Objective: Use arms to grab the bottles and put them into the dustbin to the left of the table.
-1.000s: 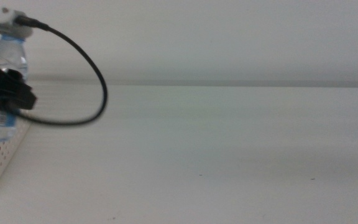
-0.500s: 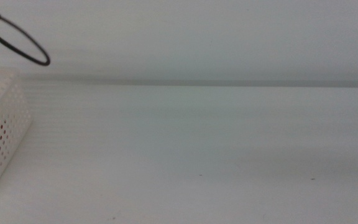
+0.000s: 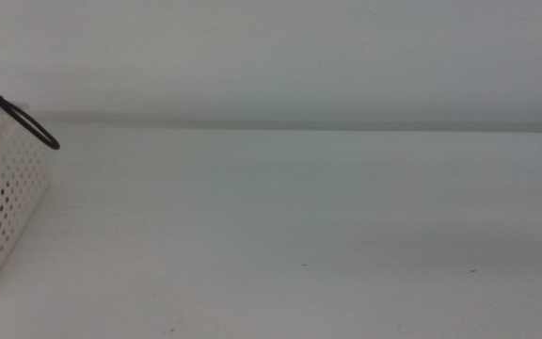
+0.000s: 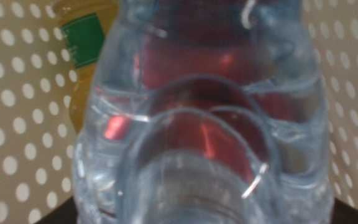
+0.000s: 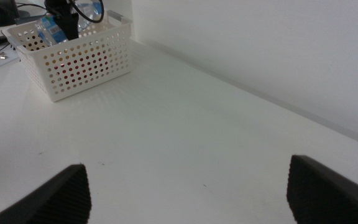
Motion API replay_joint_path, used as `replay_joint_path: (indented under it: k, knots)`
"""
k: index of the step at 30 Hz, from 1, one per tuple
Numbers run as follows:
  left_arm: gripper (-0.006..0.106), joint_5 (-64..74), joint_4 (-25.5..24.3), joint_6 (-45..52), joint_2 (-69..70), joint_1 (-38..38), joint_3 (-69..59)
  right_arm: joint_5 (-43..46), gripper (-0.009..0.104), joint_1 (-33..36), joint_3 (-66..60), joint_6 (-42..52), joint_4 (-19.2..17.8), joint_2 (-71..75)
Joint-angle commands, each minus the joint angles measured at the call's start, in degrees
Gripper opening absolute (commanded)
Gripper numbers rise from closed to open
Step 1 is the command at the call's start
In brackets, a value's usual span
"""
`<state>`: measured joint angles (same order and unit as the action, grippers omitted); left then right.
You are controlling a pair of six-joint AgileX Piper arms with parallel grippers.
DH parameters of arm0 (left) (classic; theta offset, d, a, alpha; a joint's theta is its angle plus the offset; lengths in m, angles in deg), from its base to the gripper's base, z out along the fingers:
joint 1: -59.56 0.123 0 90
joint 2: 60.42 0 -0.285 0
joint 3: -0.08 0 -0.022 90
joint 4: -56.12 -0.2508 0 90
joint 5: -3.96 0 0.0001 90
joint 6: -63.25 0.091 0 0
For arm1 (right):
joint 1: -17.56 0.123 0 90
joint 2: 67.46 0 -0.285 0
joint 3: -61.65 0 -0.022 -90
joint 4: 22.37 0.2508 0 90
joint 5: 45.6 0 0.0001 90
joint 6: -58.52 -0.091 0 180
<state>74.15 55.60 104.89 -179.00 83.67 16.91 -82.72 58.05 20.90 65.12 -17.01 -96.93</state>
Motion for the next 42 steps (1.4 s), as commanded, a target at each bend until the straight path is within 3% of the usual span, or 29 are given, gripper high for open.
replay_joint_path:
  k: [1,4,7,8,11,12,16,20,27,35,39,42]
  knots:
    - [0.008,-1.0,1.0,-0.6,0.3,0.3,0.1,0.6,0.084,0.0,-0.4,0.5,-0.2,0.1]
    - [0.021,-1.3,1.4,-1.6,0.2,0.4,0.0,0.6,0.084,0.0,-0.4,0.5,-0.2,0.1]
    - [0.043,-0.3,1.5,-1.1,0.0,0.4,-0.2,0.6,0.084,0.0,-0.4,0.5,-0.2,0.1]
    - [0.062,0.0,1.5,-1.1,0.0,0.4,-0.6,0.6,0.084,0.0,-0.4,0.5,-0.2,0.1]
    - [0.091,0.9,1.4,-1.2,0.0,0.4,-0.6,0.6,0.084,0.0,-0.4,0.5,-0.2,0.1]
    - [0.094,1.4,0.5,-1.6,0.0,0.4,-0.5,0.6,0.084,0.0,-0.4,0.5,-0.2,0.1]
    - [0.094,5.0,-1.2,-6.0,2.6,0.3,0.6,0.6,0.084,0.0,-0.4,0.5,-0.2,0.1]
    - [0.094,5.0,1.0,-10.2,8.7,-0.9,0.7,0.6,0.084,0.0,-0.4,0.5,-0.2,0.1]
    - [0.094,4.6,1.4,-18.2,19.5,-8.3,0.7,0.6,0.084,0.0,-0.4,0.5,-0.2,0.1]
    - [0.094,2.0,5.5,-28.5,29.3,-24.9,-2.8,0.6,0.084,0.0,-0.4,0.5,-0.2,0.1]
    - [0.094,-4.2,2.6,-34.0,35.8,-35.3,-8.0,0.6,0.084,0.0,-0.4,0.5,-0.2,0.1]
    - [0.094,-10.1,-2.9,-39.2,42.4,-42.6,-13.6,0.6,0.084,0.0,-0.4,0.5,-0.2,0.1]
